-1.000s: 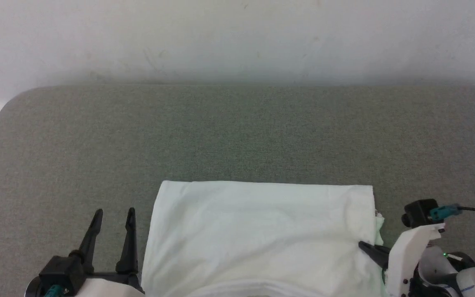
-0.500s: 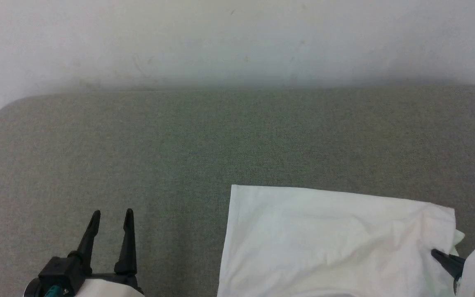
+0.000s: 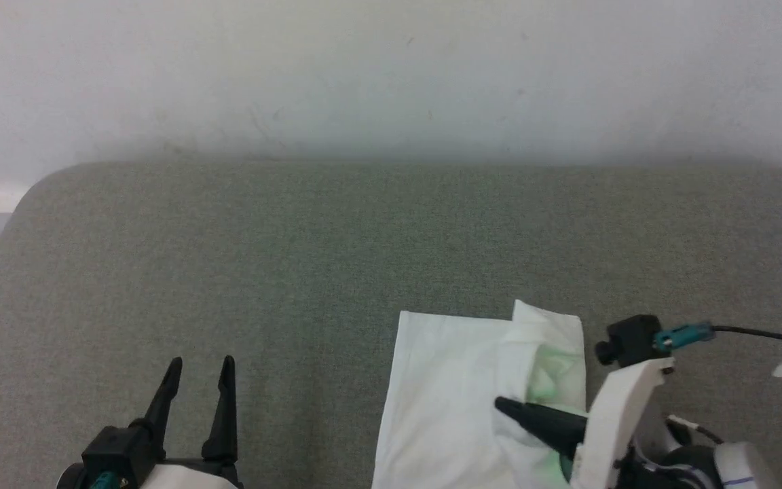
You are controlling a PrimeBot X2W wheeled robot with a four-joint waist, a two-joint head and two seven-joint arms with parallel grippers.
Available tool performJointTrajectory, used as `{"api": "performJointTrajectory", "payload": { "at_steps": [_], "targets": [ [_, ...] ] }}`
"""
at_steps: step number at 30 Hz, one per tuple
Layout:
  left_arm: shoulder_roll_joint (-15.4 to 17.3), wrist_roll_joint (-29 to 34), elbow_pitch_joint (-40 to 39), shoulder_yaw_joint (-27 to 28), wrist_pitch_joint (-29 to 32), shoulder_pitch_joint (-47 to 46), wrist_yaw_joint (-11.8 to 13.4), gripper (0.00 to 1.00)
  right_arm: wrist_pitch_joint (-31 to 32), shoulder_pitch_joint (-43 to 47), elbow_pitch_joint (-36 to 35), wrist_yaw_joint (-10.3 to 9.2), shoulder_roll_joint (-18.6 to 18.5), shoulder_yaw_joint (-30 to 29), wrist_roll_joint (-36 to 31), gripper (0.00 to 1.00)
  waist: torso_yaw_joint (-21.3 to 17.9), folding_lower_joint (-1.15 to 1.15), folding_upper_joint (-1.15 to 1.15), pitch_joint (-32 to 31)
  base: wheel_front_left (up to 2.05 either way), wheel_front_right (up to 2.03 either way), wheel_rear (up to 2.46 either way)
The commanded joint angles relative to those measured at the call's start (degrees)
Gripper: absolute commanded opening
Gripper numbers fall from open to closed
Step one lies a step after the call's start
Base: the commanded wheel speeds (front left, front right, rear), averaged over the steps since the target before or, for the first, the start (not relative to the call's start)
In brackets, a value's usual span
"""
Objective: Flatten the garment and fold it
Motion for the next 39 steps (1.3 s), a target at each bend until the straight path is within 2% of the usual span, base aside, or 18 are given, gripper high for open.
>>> {"api": "performJointTrajectory", "payload": {
  "at_steps": [1, 5, 6, 7, 8, 9, 15, 21, 24, 27, 30, 34, 39],
  "targets": [
    [0.00, 0.00, 0.34, -0.34, -0.27, -0.72, -0.44, 1.00, -0.81, -1.12, 1.52, -0.04, 1.09, 1.88, 0.42, 0.00, 1.16, 0.00, 0.01, -0.27, 0.00, 0.00, 0.00],
    [0.04, -0.06, 0.67, -0.73, -0.27, -1.25, -0.60, 1.00, -3.71, -2.67, 5.44, -0.04, 2.68, 5.77, 0.06, 0.00, 2.38, 0.00, 0.01, -0.03, 0.00, 0.00, 0.00],
    [0.00, -0.13, 0.82, -0.93, -0.27, -1.63, -0.66, 1.00, -6.62, -3.93, 8.30, -0.04, 3.22, 7.57, -1.04, 0.00, 3.01, 0.00, 0.01, 0.38, 0.00, 0.00, 0.00],
    [-0.04, -0.17, 0.87, -0.99, -0.27, -1.83, -0.67, 1.00, -7.94, -4.51, 9.89, -0.04, 3.41, 8.42, -1.49, 0.11, 3.23, 0.00, 0.01, 0.55, 0.00, 0.00, 0.00],
    [-0.08, -0.19, 0.92, -1.02, -0.27, -1.95, -0.67, 1.00, -8.98, -5.08, 11.49, -0.04, 3.54, 9.40, -2.01, 0.42, 3.37, 0.00, 0.01, 0.72, 0.00, 0.00, 0.00],
    [-0.15, -0.22, 0.93, -1.02, -0.27, -2.06, -0.63, 1.00, -10.22, -5.80, 12.63, -0.04, 3.63, 10.45, -2.56, 1.00, 3.49, 0.00, 0.01, 0.98, 0.00, 0.00, 0.00],
    [-0.48, -0.23, 1.01, -0.52, -0.27, -2.30, -0.30, 1.00, -15.44, -9.17, 13.98, -0.04, 3.23, 15.97, -2.99, 1.00, 3.07, 0.00, 0.01, 1.90, 0.00, 0.00, 0.00],
    [-0.59, 0.00, 1.13, 0.37, -0.27, -2.05, 0.11, 1.00, -21.69, -12.13, 6.31, -0.04, -2.87, 22.85, -5.81, 1.00, 1.48, 0.00, 0.01, 1.77, 0.00, 0.00, 0.00],
    [-0.60, 0.49, 1.16, 0.74, -0.27, -2.05, 0.61, 1.00, -27.60, -12.35, 1.92, -0.04, -6.20, 22.23, -10.50, 1.00, 0.61, 0.00, 0.01, 1.42, 0.00, 0.00, 0.00],
    [-0.74, 0.81, 0.82, 1.16, -0.27, -1.91, 1.01, 1.00, -34.81, -10.70, -0.80, -0.04, -7.99, 17.04, -18.58, 1.00, -0.26, 0.00, 0.01, 1.14, 0.00, 0.00, 0.00],
    [-0.83, 1.03, 0.38, 1.62, -0.27, -1.51, 1.29, 1.00, -40.27, -6.92, -2.88, -0.04, -7.36, 9.74, -25.57, 1.00, -1.10, 0.00, 0.01, 0.77, 0.00, 0.00, 0.00],
    [-0.96, 1.33, -0.07, 2.15, -0.27, -0.94, 1.64, 1.00, -44.35, -1.33, -5.49, -0.04, -6.04, 0.19, -31.41, 1.00, -2.12, 0.00, 0.01, 0.29, 0.00, 0.00, 0.00],
    [-1.00, 1.67, -0.08, 2.49, -0.27, -0.52, 1.74, 1.00, -46.42, 4.81, -8.07, -0.04, -4.36, -9.51, -34.46, 1.00, -3.16, 0.00, 0.01, -0.41, 0.00, 0.00, 0.00]
  ]
}}
